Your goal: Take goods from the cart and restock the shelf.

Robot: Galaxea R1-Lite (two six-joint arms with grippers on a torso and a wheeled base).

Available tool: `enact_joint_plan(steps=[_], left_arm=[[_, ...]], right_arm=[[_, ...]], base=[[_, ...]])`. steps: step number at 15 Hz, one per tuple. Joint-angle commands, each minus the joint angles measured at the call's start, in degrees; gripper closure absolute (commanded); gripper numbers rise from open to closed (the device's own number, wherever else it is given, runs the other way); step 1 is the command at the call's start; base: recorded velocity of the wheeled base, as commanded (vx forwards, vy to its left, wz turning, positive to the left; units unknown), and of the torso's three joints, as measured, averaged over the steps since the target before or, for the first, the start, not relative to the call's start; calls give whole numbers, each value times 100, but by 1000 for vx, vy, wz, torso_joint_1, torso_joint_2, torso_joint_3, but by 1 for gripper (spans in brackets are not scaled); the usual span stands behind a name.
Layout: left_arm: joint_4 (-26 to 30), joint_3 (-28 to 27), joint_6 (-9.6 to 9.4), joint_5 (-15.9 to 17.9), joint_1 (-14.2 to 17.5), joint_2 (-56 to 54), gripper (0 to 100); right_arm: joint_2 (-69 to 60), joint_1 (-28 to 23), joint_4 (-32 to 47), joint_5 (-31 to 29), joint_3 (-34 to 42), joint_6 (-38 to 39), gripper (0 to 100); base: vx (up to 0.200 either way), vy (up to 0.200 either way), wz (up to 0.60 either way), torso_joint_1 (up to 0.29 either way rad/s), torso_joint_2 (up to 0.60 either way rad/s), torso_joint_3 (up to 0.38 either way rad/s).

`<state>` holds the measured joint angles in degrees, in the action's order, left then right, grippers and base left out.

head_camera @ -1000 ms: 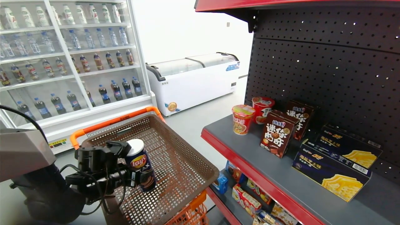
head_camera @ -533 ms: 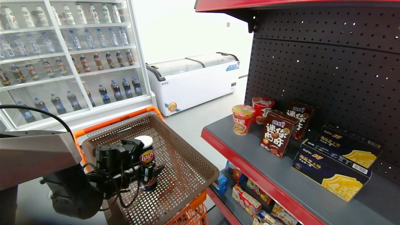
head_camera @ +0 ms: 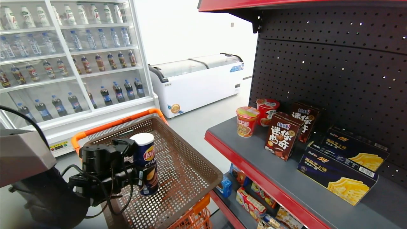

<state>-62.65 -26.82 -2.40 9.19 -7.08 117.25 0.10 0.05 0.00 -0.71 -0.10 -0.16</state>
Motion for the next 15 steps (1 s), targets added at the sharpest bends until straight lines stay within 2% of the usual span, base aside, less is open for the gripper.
enact_joint_plan(steps=[1, 2, 3, 5, 6, 9, 11, 15], left_arm=[[1308, -95, -6, -5, -4, -1767, 100], [2204, -218, 3, 12, -21, -2365, 100], [2556, -254, 12, 4, -39, -2602, 100], [3795, -95, 12, 12, -92, -3903, 100], [4067, 19, -6, 12, -92, -4325, 100], [4648, 555, -6, 39, -65, -5599, 100], [4674, 1065, 3, 48, -30, -6258, 100], [4674, 1337, 47, 48, 23, -6777, 100]], right_arm=[[-1, 4, 0, 0, 1, -2, 0], [-1, 4, 0, 0, 1, -2, 0], [-1, 4, 0, 0, 1, -2, 0], [-1, 4, 0, 0, 1, -2, 0], [-1, 4, 0, 0, 1, -2, 0], [-1, 4, 0, 0, 1, -2, 0], [-1, 4, 0, 0, 1, -2, 0], [-1, 4, 0, 0, 1, -2, 0]], base=[[0, 0, 0, 0, 0, 0], [0, 0, 0, 0, 0, 0], [0, 0, 0, 0, 0, 0], [0, 0, 0, 0, 0, 0], [0, 0, 0, 0, 0, 0], [0, 0, 0, 0, 0, 0], [0, 0, 0, 0, 0, 0], [0, 0, 0, 0, 0, 0]])
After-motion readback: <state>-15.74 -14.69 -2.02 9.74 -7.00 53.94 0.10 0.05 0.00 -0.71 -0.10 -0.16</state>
